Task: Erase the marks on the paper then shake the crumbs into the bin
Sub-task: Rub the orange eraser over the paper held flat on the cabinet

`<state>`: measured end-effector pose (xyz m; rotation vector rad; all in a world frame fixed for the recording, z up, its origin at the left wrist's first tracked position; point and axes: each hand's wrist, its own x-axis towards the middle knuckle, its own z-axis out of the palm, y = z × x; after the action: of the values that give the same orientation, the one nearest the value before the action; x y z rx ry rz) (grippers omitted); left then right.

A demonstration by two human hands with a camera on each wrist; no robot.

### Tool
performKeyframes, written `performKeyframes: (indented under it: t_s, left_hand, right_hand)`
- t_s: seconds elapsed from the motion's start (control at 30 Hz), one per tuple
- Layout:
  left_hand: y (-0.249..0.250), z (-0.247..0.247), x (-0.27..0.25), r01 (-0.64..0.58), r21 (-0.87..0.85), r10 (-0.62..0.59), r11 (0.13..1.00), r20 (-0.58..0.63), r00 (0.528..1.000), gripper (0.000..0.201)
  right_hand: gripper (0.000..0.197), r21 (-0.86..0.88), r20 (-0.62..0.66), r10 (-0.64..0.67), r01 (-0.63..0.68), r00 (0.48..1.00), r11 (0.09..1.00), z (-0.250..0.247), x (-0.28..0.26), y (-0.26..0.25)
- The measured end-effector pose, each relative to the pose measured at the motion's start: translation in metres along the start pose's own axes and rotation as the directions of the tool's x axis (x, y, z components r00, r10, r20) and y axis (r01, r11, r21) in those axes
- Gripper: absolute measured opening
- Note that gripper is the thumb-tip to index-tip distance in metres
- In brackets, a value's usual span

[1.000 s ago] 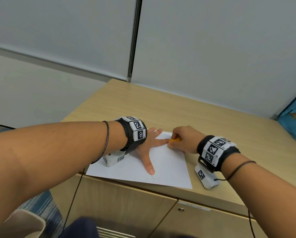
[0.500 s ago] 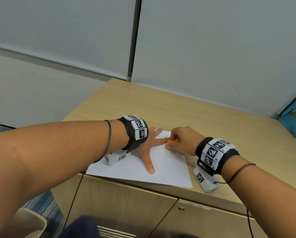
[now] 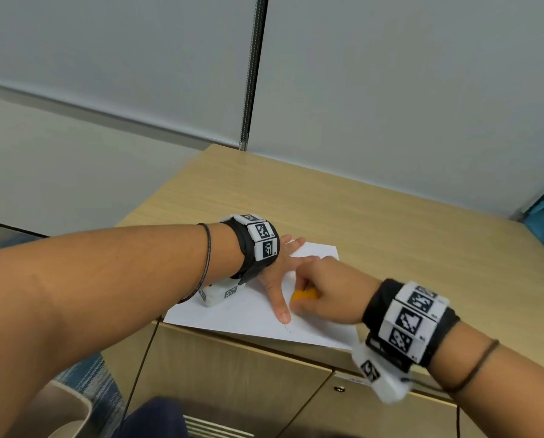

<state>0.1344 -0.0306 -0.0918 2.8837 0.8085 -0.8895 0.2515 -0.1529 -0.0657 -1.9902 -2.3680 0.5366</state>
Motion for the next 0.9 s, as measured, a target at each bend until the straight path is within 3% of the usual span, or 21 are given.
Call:
performKeyframes:
  t_s: [0.1,0.23,0.33,0.4,0.57,0.67,0.77,0.9]
  left_hand:
    - [0.0,0.0,-0.001,-0.007,-0.008,0.007,1.0,-0.002,1.0,0.143]
    - [0.0,-0.002,-0.002,-0.005,-0.004,0.005,1.0,0.001,1.0,0.144]
    - [0.0,-0.001,-0.001,-0.003,0.011,0.003,1.0,-0.003,1.0,0.144]
    - [0.002,0.0,0.0,-0.006,0.013,0.006,1.0,-0.017,1.0,0.148]
    - [0.0,0.002,-0.003,0.001,-0.005,-0.001,1.0,-0.023,1.0,0.148]
    - [0.003,-0.003,-0.01,0.02,-0.009,-0.02,1.0,-0.006,1.0,0.144]
    - [0.006,-0.003,-0.012,0.065,-0.033,-0.065,0.997,-0.003,0.998,0.144]
    - [0.01,-0.001,-0.017,0.21,-0.096,-0.215,0.973,-0.048,0.975,0.147]
  right_hand:
    - [0.019,0.041,0.039,0.032,-0.034,0.999,0.999,-0.006,0.0,0.004]
    - [0.021,-0.009,-0.105,0.186,-0.188,0.977,0.982,-0.015,0.013,0.029]
    - [0.022,-0.016,-0.004,0.006,-0.006,1.0,1.0,0.002,0.001,0.002]
    - [0.022,0.013,0.044,-0.039,0.038,0.998,0.999,0.005,-0.004,-0.002]
    - [0.02,0.029,-0.099,0.186,-0.184,0.978,0.983,-0.013,0.012,0.035]
    - [0.022,0.034,-0.069,0.162,-0.16,0.984,0.987,-0.009,0.011,0.03]
    - [0.019,0.07,-0.098,0.16,-0.154,0.982,0.986,-0.008,0.006,0.025]
    - [0.017,0.085,-0.103,0.24,-0.232,0.965,0.969,-0.01,-0.004,0.029]
